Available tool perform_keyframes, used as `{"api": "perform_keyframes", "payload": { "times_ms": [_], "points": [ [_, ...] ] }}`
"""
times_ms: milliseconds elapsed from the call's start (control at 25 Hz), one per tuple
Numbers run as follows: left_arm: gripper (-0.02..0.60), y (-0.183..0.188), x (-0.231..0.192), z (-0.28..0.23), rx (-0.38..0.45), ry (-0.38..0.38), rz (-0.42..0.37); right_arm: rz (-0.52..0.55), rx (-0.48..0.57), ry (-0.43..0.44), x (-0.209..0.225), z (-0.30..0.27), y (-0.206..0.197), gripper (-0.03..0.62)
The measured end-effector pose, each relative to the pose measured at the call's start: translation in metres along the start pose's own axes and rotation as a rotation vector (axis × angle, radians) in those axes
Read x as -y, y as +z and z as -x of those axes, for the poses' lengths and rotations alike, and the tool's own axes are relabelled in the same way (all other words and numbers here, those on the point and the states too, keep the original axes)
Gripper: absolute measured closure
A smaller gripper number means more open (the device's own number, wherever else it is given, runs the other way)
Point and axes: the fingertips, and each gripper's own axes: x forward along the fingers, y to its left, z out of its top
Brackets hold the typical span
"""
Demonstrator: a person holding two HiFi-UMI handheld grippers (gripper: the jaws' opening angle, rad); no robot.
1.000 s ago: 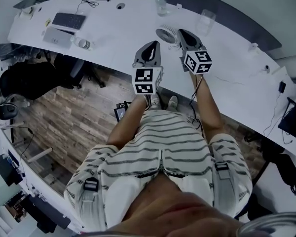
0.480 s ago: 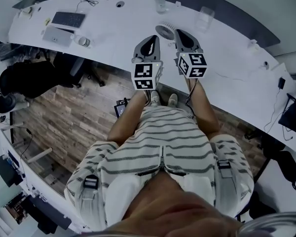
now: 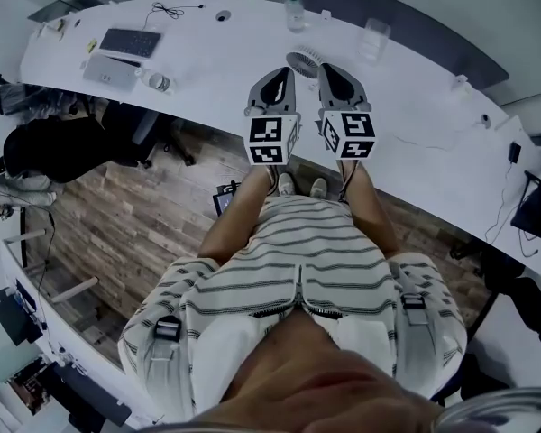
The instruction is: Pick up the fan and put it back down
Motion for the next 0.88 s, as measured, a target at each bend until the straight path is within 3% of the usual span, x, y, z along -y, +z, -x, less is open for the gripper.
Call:
{"api": "perform_keyframes", "payload": {
  "times_ms": [880],
  "points": [
    [0.574, 0.006, 0.023, -0.003, 0.019, -0.027, -0.005, 0.031, 0.009, -0.016, -0.001, 0.023, 0.013, 0.583]
  ]
}}
